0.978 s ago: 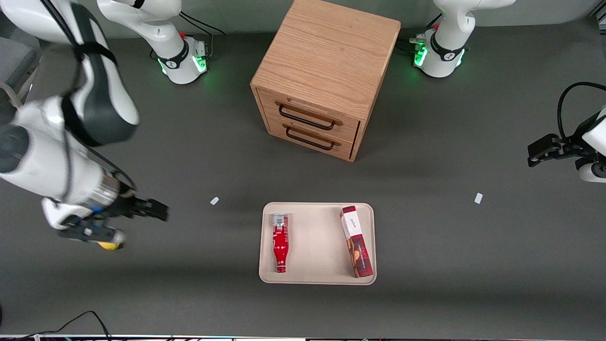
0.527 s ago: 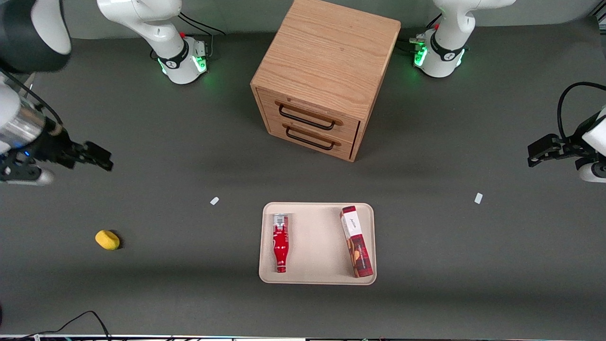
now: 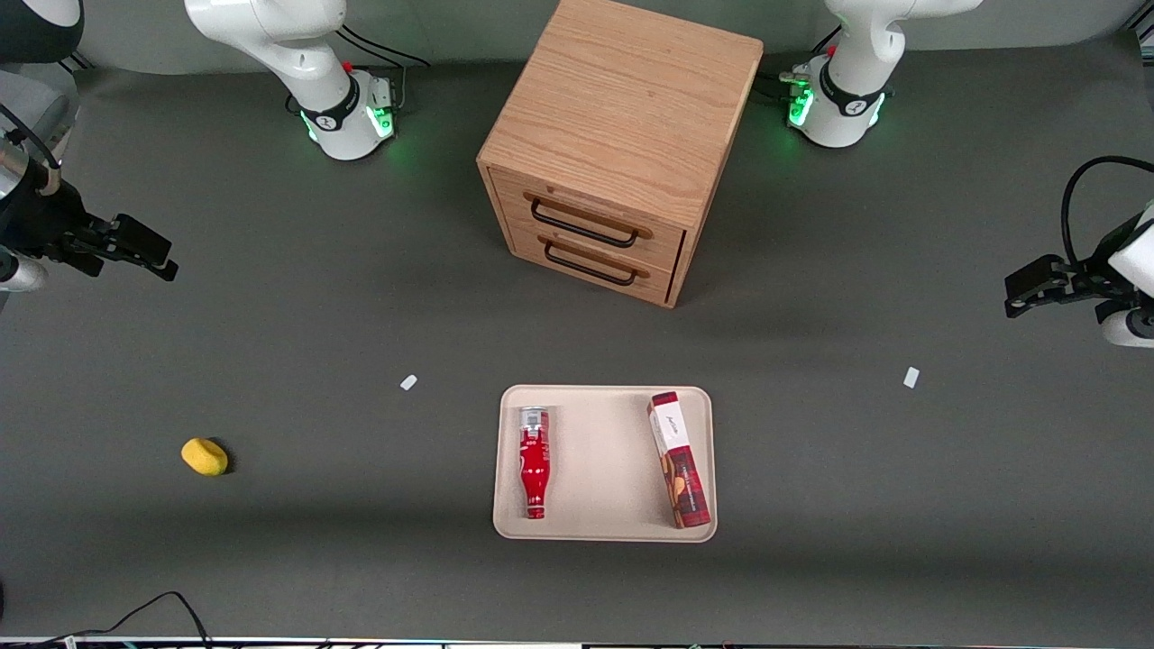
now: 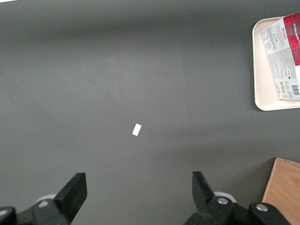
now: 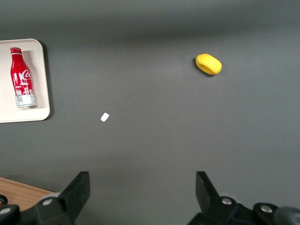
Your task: Place coke bottle on tray
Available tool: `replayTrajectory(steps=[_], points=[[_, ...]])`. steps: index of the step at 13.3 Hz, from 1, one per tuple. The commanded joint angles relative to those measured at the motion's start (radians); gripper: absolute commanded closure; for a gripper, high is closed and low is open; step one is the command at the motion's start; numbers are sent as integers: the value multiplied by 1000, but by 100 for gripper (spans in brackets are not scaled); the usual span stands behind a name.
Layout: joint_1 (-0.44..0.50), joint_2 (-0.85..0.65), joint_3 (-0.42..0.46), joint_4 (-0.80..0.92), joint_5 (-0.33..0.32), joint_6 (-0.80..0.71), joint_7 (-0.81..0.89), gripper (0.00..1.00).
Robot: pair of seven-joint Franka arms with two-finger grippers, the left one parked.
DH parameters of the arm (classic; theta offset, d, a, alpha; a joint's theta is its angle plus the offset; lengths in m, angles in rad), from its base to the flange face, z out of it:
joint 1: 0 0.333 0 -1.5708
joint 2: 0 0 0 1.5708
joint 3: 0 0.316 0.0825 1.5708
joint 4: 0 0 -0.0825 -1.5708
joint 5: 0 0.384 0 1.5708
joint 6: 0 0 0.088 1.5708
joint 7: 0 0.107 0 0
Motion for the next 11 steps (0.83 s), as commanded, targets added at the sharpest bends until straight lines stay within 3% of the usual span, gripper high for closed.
replayTrajectory(steps=[1,11], points=[[7,-20,-13,-23,24,-6,-23,0],[19,3,-7,-6,26,-12,-17,0]])
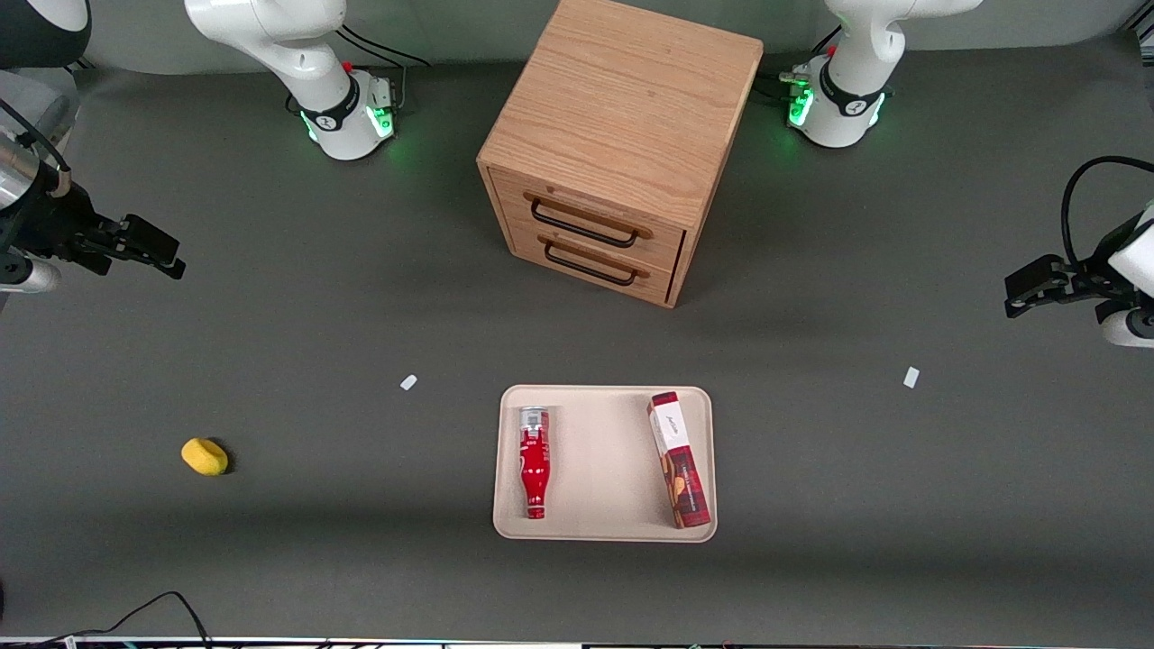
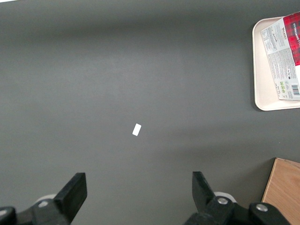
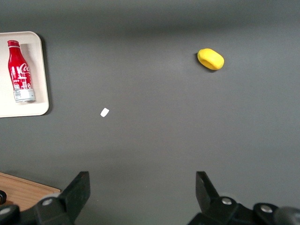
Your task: Place coke bottle on tray
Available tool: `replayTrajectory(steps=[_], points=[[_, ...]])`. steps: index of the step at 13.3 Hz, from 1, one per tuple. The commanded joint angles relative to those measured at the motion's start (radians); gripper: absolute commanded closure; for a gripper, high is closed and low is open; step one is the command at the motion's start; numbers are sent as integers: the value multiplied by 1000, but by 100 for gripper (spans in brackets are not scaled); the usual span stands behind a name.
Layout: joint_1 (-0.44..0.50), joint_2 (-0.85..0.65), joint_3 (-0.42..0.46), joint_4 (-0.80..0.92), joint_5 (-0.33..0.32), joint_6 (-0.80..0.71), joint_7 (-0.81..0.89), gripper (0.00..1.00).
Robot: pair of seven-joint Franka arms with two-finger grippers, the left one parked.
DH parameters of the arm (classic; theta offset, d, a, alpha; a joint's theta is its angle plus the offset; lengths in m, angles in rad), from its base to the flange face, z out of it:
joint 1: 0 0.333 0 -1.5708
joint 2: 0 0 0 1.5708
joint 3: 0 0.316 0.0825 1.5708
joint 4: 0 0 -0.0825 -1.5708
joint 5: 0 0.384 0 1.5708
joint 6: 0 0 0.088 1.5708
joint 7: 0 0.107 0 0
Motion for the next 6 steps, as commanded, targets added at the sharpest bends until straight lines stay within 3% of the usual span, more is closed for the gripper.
replayTrajectory(steps=[1,6], points=[[11,2,-4,4,24,-1,-18,0],[9,2,-7,7,25,-2,0,0]])
